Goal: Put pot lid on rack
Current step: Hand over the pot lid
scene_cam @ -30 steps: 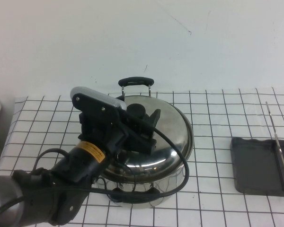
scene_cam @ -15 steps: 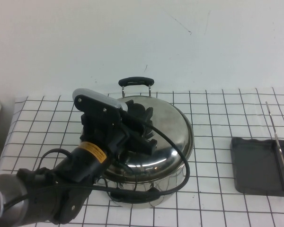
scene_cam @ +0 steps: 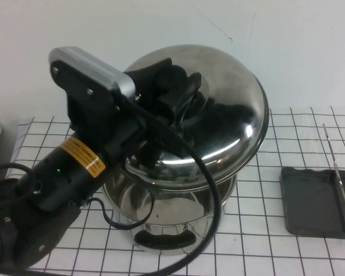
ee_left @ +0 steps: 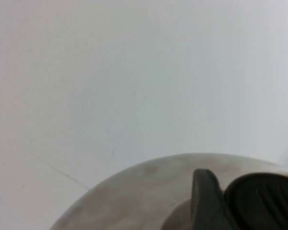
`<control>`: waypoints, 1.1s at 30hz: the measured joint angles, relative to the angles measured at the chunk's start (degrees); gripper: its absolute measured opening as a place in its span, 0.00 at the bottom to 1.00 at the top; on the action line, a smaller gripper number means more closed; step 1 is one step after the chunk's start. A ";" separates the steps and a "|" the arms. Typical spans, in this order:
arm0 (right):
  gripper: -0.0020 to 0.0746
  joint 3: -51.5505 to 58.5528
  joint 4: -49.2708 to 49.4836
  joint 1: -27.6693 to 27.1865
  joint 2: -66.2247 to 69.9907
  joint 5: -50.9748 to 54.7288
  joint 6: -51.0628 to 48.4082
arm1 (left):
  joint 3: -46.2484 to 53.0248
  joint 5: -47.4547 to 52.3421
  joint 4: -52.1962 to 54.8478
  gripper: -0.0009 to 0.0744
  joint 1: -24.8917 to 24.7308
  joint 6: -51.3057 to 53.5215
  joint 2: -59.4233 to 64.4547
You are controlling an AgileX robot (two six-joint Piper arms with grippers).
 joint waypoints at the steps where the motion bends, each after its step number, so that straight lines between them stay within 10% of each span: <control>1: 0.02 0.00 0.00 0.00 0.00 0.00 0.00 | 0.00 -0.12 0.26 0.44 0.00 -2.49 -1.08; 24: 0.02 0.00 0.27 0.00 0.00 -0.12 0.00 | 0.00 -17.94 6.02 0.44 0.00 -23.79 8.54; 33: 0.02 0.11 42.54 0.00 0.00 -4.03 13.26 | 0.00 -18.07 6.72 0.44 0.00 -24.08 9.72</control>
